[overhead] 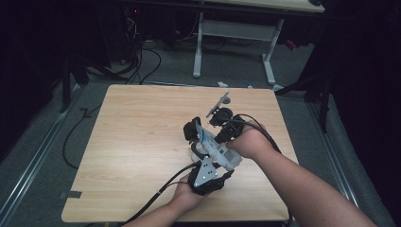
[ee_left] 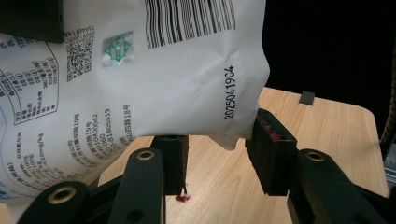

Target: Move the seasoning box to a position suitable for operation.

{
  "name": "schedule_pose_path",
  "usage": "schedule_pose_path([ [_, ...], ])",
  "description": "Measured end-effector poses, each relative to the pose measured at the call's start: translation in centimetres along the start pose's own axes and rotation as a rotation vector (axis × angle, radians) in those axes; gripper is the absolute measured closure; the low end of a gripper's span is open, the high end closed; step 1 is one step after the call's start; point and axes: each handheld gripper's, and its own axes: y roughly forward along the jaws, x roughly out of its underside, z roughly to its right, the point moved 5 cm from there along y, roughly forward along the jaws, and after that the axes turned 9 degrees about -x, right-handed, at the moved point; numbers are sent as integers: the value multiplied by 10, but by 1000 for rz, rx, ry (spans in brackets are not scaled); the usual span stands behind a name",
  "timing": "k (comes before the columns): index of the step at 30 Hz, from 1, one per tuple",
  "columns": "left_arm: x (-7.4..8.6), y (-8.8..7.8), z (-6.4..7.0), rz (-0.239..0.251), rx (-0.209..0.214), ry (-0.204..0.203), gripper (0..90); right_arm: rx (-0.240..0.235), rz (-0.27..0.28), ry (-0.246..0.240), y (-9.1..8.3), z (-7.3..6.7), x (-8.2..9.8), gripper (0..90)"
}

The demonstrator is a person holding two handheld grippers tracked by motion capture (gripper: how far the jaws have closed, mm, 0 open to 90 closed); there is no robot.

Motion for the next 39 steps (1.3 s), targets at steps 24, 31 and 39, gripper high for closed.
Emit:
schedule_pose_path([
  [24, -4, -2, -1, 9, 1, -12, 592, 9, 3, -12, -2, -2, -4, 900],
  [31, -4, -2, -2, 11, -2, -8, 595, 8, 8, -7, -2, -2, -4, 900],
  [39, -4, -1, -4, 9, -5, -8, 596, 8, 14, -3, -2, -1, -5, 900],
])
